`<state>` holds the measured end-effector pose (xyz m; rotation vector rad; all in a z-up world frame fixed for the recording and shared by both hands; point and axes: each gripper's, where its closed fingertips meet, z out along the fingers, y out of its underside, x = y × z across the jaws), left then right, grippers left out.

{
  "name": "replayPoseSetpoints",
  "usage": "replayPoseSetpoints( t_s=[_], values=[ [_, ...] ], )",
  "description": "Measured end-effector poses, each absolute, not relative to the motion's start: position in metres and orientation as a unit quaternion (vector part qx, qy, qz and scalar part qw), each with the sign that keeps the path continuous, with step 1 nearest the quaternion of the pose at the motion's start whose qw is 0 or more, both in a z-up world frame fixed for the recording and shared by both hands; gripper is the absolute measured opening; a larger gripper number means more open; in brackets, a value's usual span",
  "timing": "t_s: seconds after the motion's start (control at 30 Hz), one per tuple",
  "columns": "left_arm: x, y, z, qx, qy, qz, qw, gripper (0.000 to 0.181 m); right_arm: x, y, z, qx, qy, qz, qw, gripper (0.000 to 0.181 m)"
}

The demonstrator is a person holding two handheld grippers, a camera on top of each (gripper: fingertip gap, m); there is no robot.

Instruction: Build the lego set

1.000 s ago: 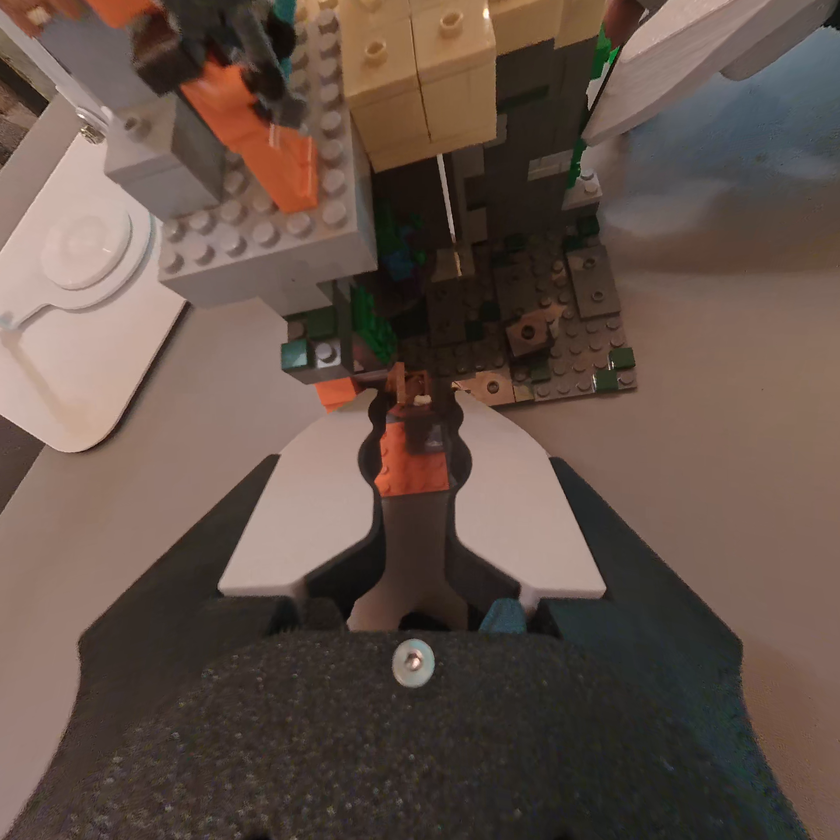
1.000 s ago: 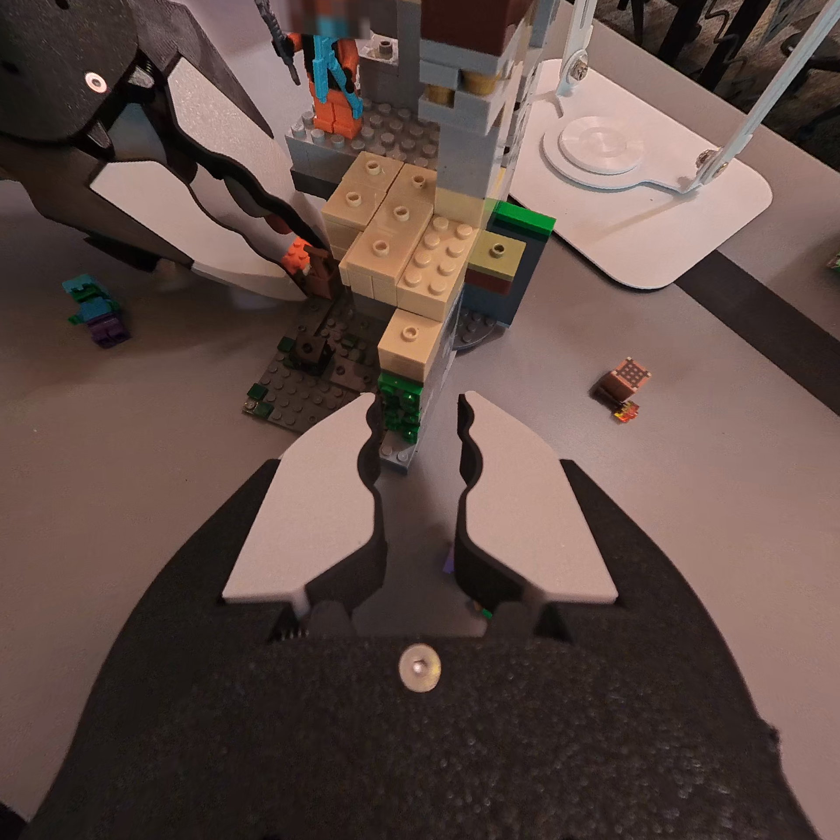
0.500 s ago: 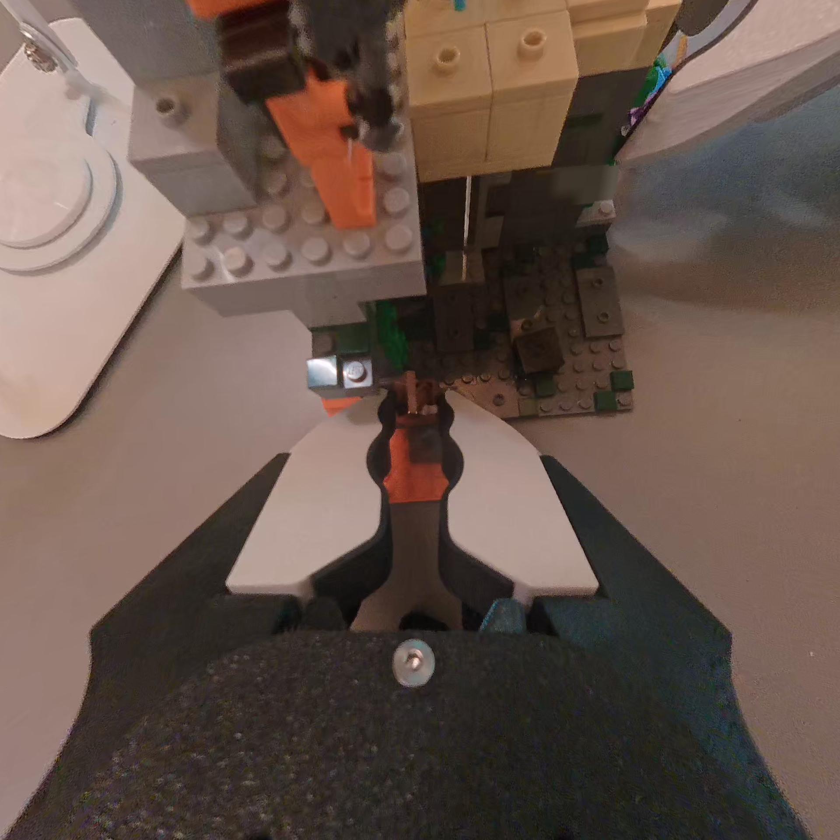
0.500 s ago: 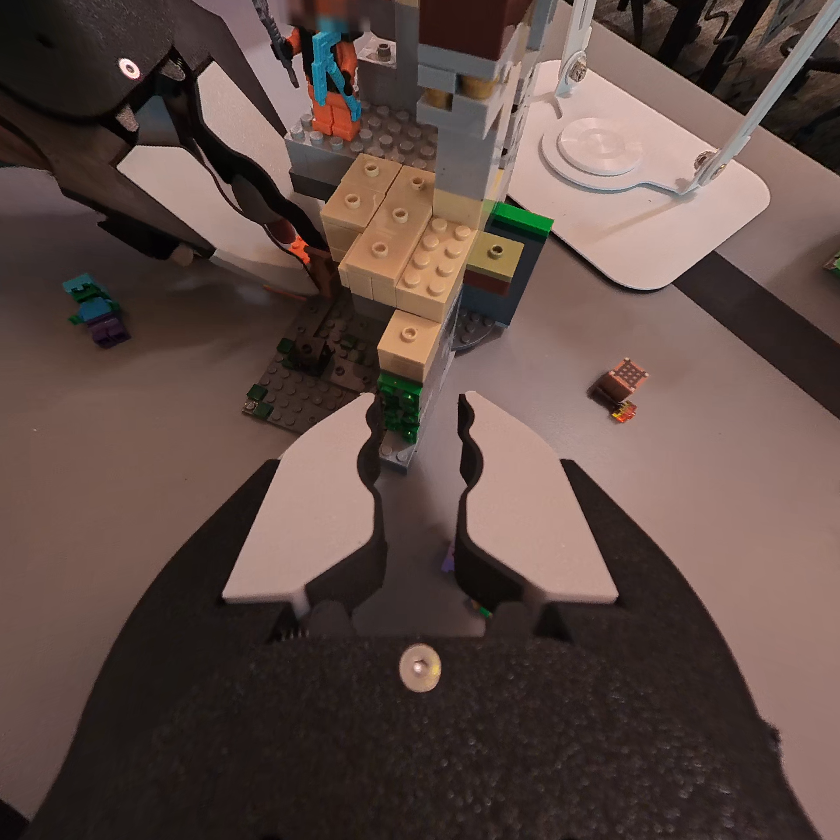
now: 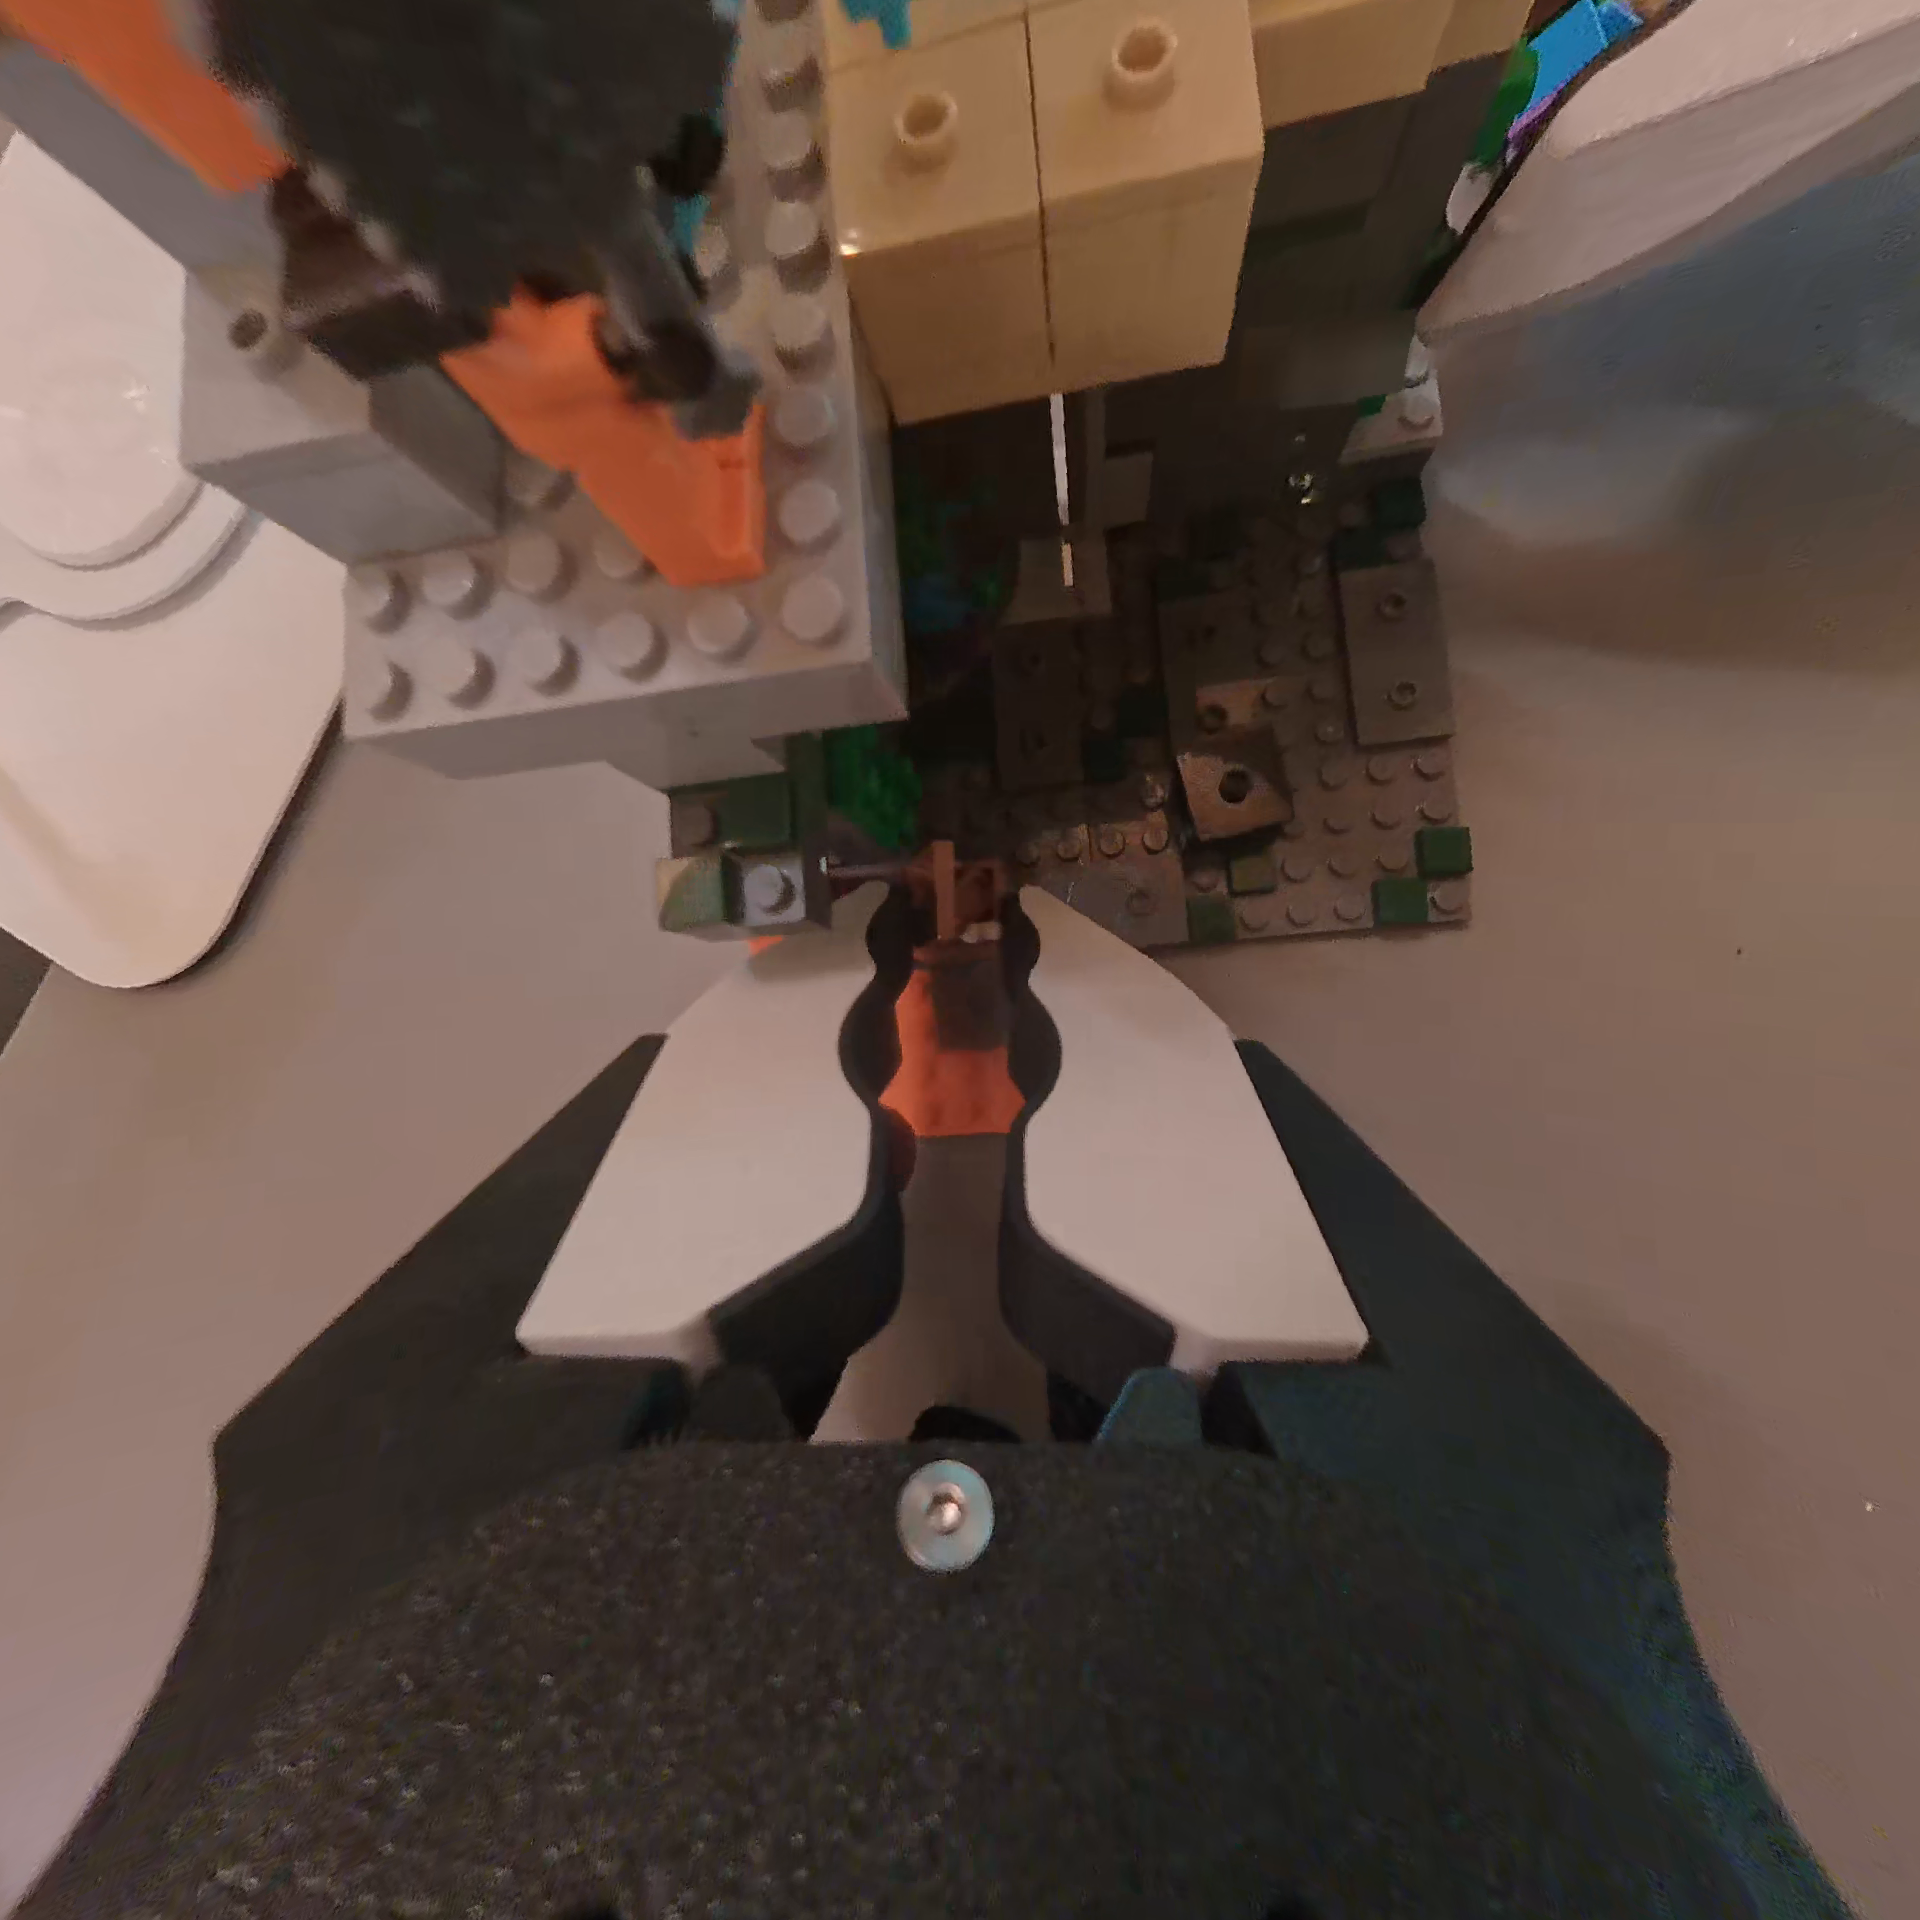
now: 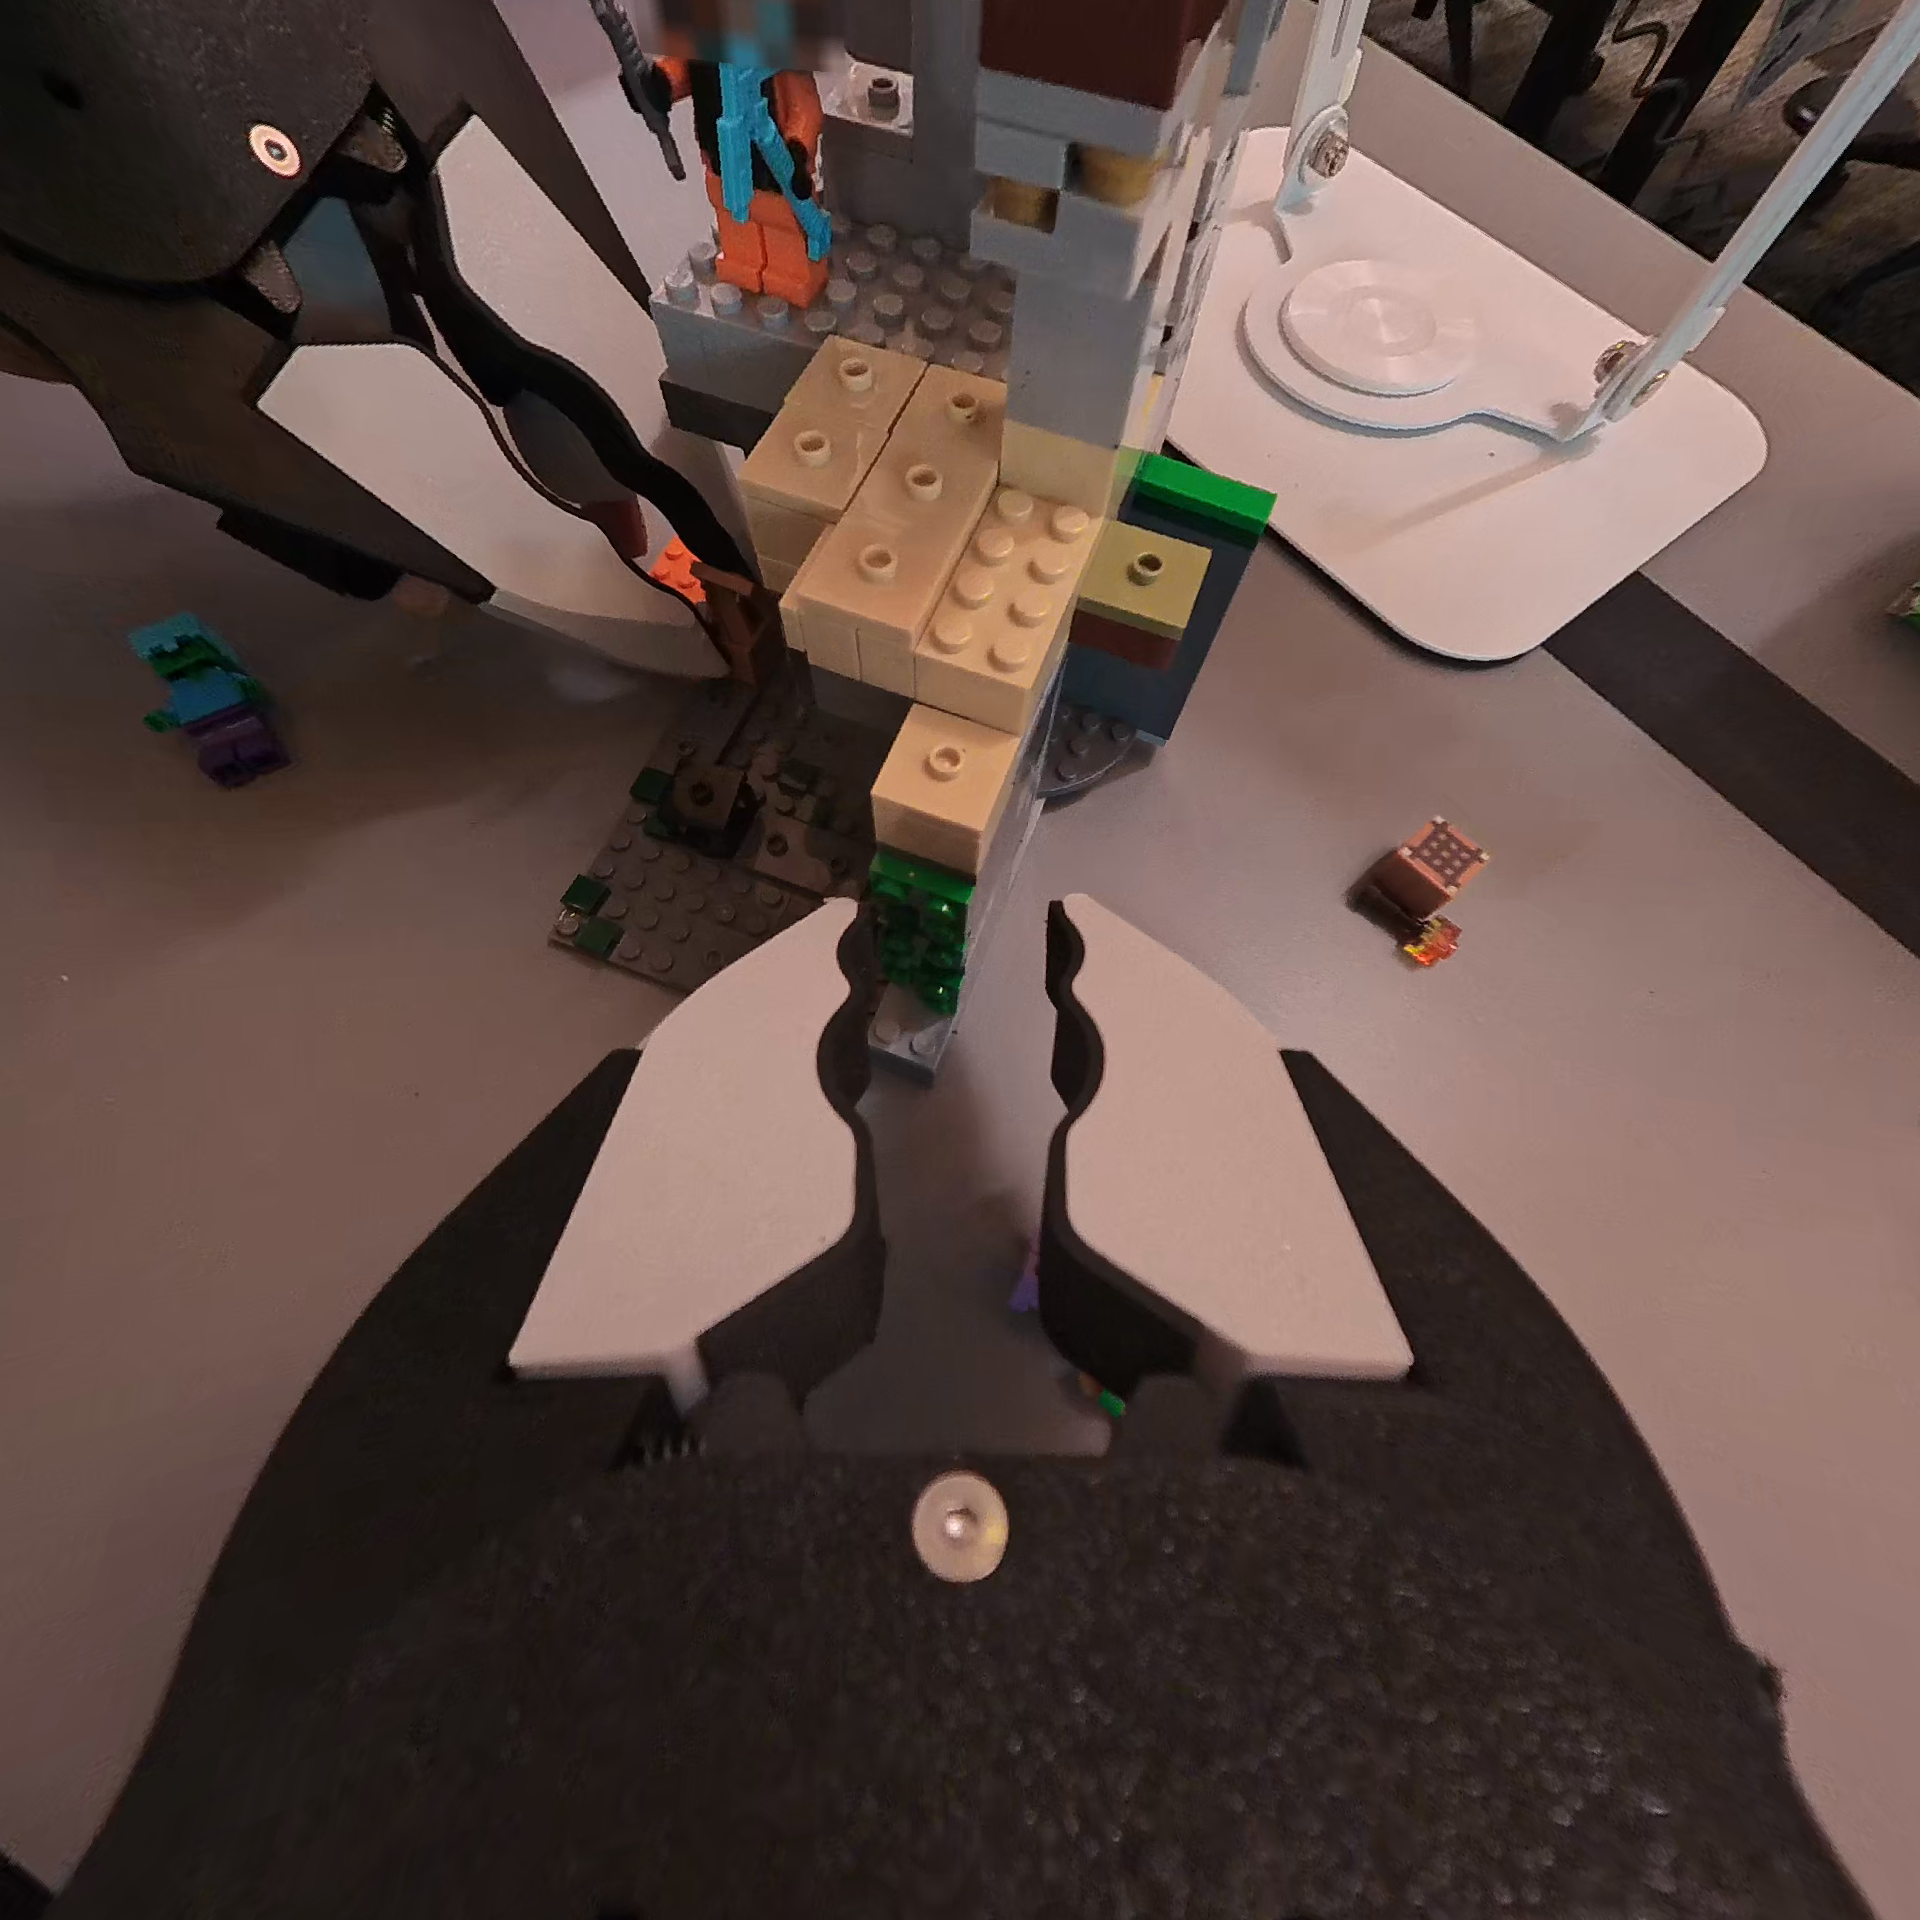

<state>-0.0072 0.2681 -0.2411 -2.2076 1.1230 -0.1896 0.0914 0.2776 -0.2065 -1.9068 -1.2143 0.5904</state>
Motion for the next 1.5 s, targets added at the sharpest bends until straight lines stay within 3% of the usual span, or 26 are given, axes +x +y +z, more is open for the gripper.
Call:
replayPoseSetpoints(
  t_s=[0.87, 1.03, 1.2, 1.3, 1.5],
  values=[
    [-0.003, 0.269, -0.241, -0.834, 0.434, -0.083, 0.331, 0.017, 0.094, 0.278, -0.194, -0.745, -0.477, 0.231, 0.404, 0.032],
    [-0.004, 0.263, -0.223, -0.831, 0.415, -0.116, 0.352, 0.036, 0.097, 0.280, -0.191, -0.743, -0.479, 0.236, 0.405, 0.035],
    [-0.011, 0.237, -0.199, -0.818, 0.409, -0.150, 0.375, 0.039, 0.099, 0.277, -0.184, -0.734, -0.488, 0.240, 0.407, 0.035],
    [-0.018, 0.209, -0.190, -0.803, 0.439, -0.162, 0.369, 0.036, 0.103, 0.273, -0.178, -0.722, -0.511, 0.231, 0.405, 0.034],
    [-0.048, 0.148, -0.217, -0.802, 0.507, -0.156, 0.274, 0.032, 0.104, 0.252, -0.153, -0.647, -0.593, 0.216, 0.427, 0.031]
  ],
)
